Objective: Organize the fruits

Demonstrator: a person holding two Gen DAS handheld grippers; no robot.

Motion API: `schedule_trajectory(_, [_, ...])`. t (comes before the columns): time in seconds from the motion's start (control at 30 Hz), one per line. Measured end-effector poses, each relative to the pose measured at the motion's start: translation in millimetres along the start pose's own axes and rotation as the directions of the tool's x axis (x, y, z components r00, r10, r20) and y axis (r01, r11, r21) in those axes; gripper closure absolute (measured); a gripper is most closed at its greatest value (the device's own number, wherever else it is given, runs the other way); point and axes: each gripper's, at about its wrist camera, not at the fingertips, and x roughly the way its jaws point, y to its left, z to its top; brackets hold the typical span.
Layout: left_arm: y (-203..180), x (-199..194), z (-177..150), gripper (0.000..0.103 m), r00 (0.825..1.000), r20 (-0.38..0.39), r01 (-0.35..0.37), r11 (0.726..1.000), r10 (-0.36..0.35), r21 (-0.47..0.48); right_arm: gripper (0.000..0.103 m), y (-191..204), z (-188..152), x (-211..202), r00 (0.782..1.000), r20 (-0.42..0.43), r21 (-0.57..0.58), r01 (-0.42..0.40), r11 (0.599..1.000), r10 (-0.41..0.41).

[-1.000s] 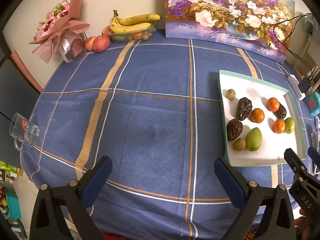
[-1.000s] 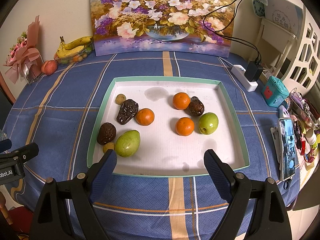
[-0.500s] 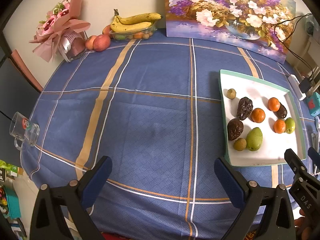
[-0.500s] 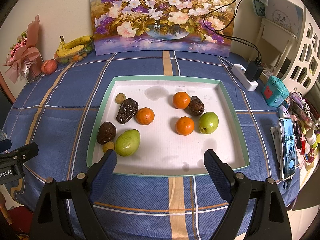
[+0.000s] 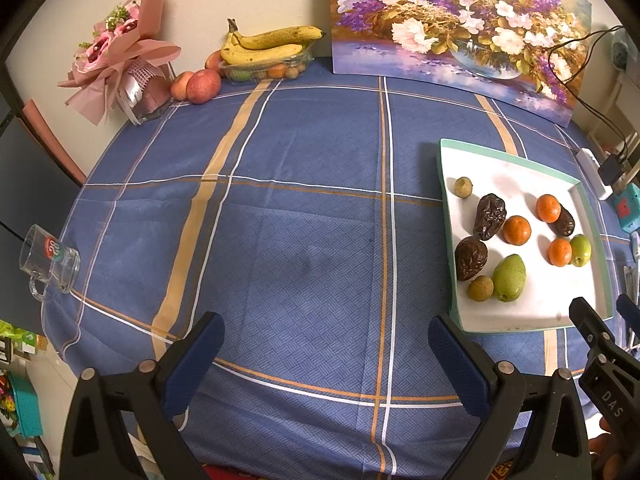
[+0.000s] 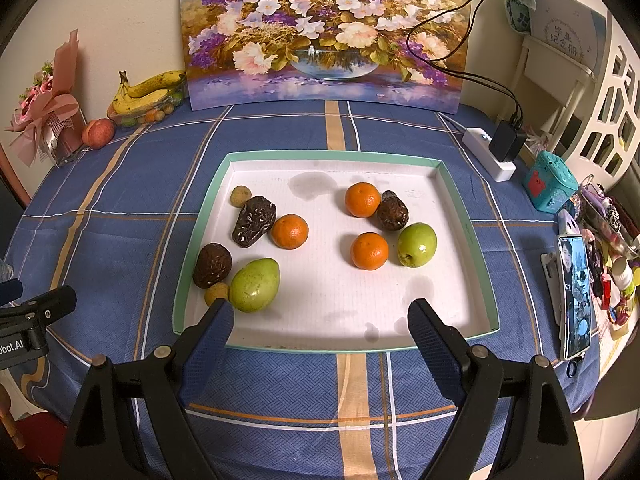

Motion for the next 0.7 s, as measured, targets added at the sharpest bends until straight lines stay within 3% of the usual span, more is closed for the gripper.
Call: schedule_trajectory(0.7, [1.0,0.1,-0.1,0.0,1.0,0.0,-0.006,1.0,0.006,-0.003,0.014,-2.1,-0.3,1.5,1.0,-0.003,-0.003,-0.002,1.0,0.002])
